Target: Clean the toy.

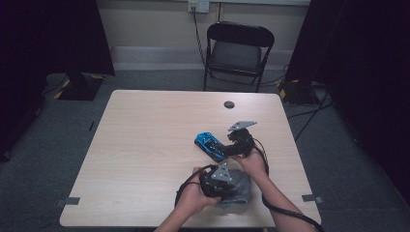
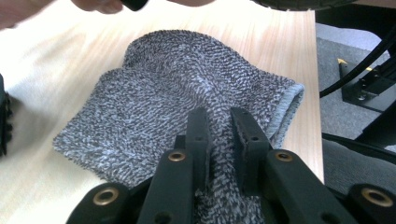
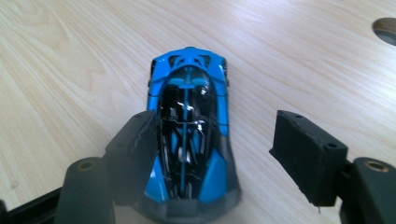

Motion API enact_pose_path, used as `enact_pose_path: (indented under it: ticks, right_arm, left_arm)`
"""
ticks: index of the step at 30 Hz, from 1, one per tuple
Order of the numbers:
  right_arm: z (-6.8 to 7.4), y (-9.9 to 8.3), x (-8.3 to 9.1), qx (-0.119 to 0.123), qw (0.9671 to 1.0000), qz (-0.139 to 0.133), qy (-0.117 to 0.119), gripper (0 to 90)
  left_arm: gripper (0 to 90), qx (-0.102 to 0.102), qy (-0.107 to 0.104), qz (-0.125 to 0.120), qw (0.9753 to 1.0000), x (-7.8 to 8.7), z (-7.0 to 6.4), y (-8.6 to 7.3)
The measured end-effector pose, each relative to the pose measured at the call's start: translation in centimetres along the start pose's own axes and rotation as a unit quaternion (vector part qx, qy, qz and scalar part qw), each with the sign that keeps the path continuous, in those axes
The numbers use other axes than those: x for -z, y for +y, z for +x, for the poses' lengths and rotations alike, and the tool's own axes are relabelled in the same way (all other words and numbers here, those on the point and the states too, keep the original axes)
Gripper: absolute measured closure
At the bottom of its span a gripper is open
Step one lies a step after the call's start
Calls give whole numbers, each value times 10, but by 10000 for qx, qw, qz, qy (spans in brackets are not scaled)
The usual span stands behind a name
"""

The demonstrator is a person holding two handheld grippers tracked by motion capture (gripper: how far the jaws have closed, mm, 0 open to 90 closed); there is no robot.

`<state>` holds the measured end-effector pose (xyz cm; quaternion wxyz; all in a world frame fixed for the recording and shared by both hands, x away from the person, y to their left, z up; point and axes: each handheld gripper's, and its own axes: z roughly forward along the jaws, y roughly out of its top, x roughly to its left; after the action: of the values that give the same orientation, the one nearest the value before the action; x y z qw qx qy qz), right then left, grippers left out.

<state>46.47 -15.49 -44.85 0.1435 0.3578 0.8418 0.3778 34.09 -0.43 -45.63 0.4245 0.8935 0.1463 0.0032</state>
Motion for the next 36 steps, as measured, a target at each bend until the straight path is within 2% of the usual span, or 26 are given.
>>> enact_pose_path:
  ticks: [7, 11, 22, 29, 33, 36]
  right_arm:
    - [-17, -9, 19, -66, 9998, -118, -137, 285]
    - [-29, -17, 31, -199, 9994, -161, -230, 279]
    - [-47, -36, 48, -501, 9972, -260, -484, 254]
    - [-59, -48, 60, -693, 9955, -287, -580, 257]
    - [-66, -54, 69, -842, 9937, -346, -650, 258]
    - [-70, -59, 74, -891, 9930, -343, -697, 259]
  left_arm:
    - [783, -116, 12, -42, 9999, -11, 6, 12]
    - [784, -154, 17, -98, 9998, -21, 13, 18]
    - [781, -279, 42, -55, 9996, -48, 26, 39]
    - [756, -158, 108, -208, 9996, -74, 31, 49]
    - [665, -10, 62, -160, 9999, -85, 31, 53]
    - [479, 71, 120, -122, 9998, -87, 30, 55]
